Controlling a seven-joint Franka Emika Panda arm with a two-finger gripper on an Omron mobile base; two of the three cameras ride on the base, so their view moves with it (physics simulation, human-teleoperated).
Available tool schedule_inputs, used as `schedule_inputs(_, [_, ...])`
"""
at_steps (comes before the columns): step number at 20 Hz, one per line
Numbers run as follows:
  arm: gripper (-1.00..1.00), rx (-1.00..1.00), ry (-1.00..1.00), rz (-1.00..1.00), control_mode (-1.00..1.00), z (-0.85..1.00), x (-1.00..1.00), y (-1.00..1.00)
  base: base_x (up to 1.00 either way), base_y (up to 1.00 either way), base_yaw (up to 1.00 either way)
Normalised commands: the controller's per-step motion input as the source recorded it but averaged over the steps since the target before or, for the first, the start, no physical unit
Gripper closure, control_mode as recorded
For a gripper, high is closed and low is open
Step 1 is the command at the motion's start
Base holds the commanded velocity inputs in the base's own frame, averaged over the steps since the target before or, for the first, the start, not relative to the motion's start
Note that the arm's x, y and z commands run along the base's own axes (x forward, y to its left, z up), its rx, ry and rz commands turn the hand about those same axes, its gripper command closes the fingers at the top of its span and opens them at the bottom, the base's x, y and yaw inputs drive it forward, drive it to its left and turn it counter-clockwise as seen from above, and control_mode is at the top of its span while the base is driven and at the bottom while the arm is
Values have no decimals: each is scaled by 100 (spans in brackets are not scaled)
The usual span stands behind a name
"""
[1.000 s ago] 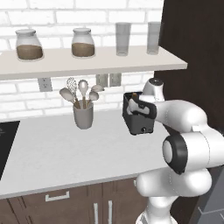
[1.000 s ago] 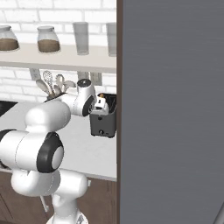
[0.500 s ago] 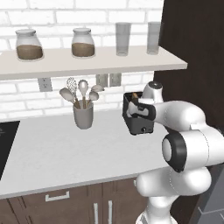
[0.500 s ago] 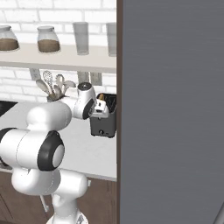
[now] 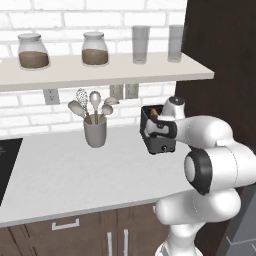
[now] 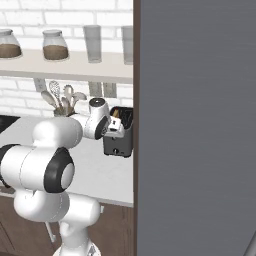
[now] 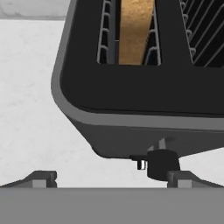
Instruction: Start the toaster. Once the lever pops up, take the bread to the plate on the dining counter.
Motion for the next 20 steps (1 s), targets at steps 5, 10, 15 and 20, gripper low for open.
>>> schedule_inputs(5, [-100, 0, 0, 0, -100, -18, 0, 0, 0, 0, 0])
schedule_inputs(10, [-100, 0, 0, 0, -100, -18, 0, 0, 0, 0, 0])
schedule_inputs(15, [-100, 0, 0, 0, -100, -19, 0, 0, 0, 0, 0])
schedule_inputs(20, [-100, 0, 0, 0, -100, -22, 0, 0, 0, 0, 0])
